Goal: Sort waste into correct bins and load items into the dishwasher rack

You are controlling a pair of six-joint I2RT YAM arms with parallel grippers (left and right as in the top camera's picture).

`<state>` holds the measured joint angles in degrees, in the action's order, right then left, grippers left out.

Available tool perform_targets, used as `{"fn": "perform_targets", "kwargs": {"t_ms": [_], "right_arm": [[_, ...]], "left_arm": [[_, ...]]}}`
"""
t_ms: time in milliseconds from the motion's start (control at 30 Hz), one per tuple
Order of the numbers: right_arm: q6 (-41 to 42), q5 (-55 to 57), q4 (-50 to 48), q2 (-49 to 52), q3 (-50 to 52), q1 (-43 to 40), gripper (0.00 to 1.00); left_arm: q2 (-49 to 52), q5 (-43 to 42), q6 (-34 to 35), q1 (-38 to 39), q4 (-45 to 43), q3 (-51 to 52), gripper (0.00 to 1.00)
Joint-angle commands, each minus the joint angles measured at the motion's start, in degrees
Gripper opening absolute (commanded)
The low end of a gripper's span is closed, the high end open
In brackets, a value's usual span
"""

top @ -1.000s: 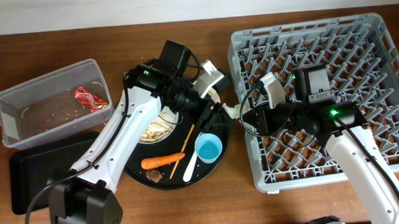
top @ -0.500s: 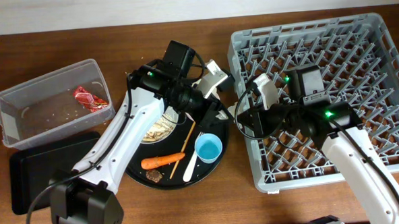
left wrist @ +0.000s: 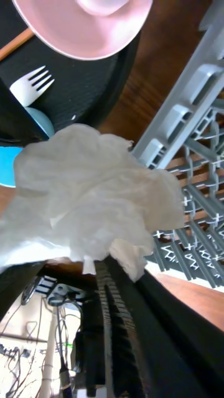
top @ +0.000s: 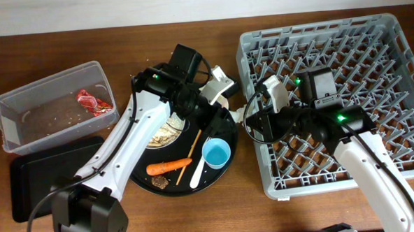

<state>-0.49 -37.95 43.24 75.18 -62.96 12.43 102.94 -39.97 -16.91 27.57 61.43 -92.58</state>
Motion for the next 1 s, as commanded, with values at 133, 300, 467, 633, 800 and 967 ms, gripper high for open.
{"fn": "perform_targets", "kwargs": {"t_ms": [133, 300, 467, 633, 800, 967], "right_arm": [[-0.7, 0.0, 0.1, -0.1, -1.5, 0.3, 0.04], [-0.7, 0.5, 0.1, -0.1, -1.5, 0.2, 0.76], [-0.7, 17.3, 14.4, -3.6, -4.0, -11.9, 0.99], [-0.7, 22.4, 24.2, -3.7, -4.0, -21.3, 0.99], [-0.7, 22.1, 25.9, -3.7, -4.0, -24.5, 0.99], [-0.7, 22.1, 25.9, -3.7, -4.0, -24.5, 0.99]], "left_arm": [[-1.5, 0.3, -0.3, 0.1, -2.0, -0.2, 0.11], [-1.5, 0.8, -0.3, -0.2, -2.0, -0.2, 0.0], [-3.9, 13.4, 2.1, -18.1, -2.0, -0.2, 0.0], [-3.9, 28.8, 4.1, -31.4, -5.9, -0.2, 0.01], [-3.5, 32.3, 6.5, -39.4, -10.6, -0.2, 0.01], [0.3, 33.6, 7.3, -43.9, -11.9, -0.2, 0.09]]}}
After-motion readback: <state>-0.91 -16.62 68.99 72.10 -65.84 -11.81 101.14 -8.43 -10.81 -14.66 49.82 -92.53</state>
